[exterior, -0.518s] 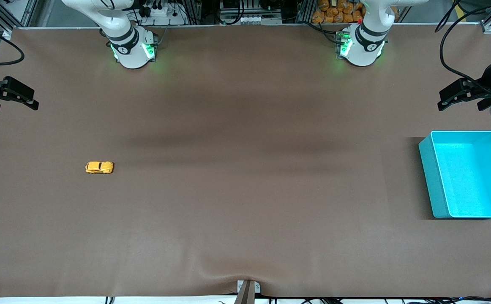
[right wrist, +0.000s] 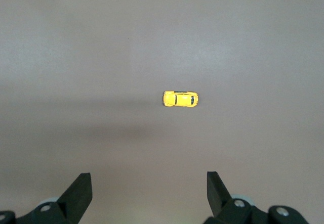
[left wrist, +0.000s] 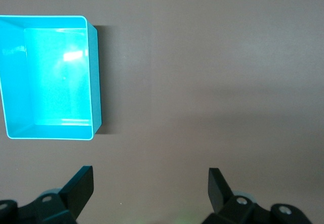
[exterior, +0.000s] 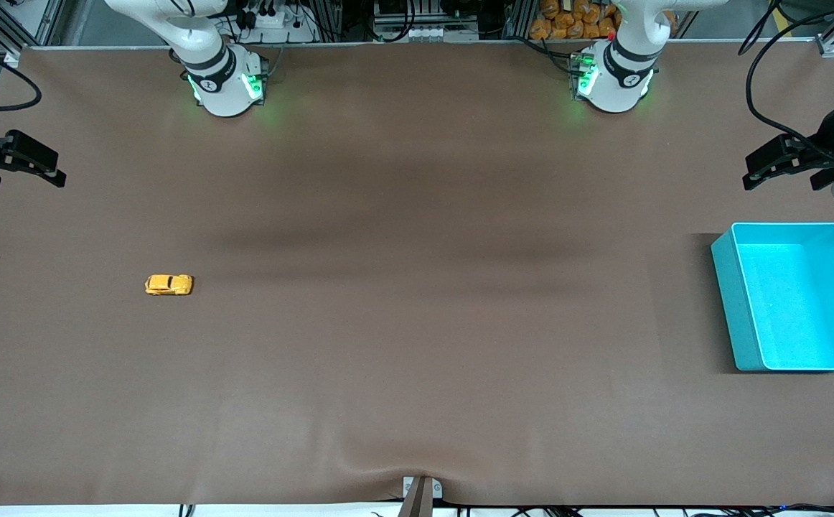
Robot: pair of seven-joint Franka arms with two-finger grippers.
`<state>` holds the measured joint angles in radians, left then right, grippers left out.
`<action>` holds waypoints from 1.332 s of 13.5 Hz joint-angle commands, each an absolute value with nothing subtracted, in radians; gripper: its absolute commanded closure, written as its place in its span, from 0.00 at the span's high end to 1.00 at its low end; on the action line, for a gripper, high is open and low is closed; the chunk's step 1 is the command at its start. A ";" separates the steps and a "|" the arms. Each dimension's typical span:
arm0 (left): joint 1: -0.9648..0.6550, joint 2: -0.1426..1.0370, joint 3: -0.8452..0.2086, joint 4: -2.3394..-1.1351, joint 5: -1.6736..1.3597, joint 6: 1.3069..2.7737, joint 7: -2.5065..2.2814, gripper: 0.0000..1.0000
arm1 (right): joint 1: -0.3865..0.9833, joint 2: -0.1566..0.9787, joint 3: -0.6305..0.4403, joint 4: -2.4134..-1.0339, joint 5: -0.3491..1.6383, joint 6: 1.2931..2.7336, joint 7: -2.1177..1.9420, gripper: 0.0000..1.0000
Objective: Wind and store yellow beetle car
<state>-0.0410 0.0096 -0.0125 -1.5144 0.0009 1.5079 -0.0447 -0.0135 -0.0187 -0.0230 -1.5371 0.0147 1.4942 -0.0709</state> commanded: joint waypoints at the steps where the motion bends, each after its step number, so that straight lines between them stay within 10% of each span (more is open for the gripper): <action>1: -0.046 0.006 -0.011 -1.519 0.002 1.520 -0.043 1.00 | -0.023 -0.012 -0.020 -1.523 0.011 1.479 -0.057 1.00; 18: -0.040 0.015 -0.011 -1.506 0.000 1.526 -0.046 1.00 | -0.112 0.089 -0.025 -1.549 -0.009 1.502 0.129 1.00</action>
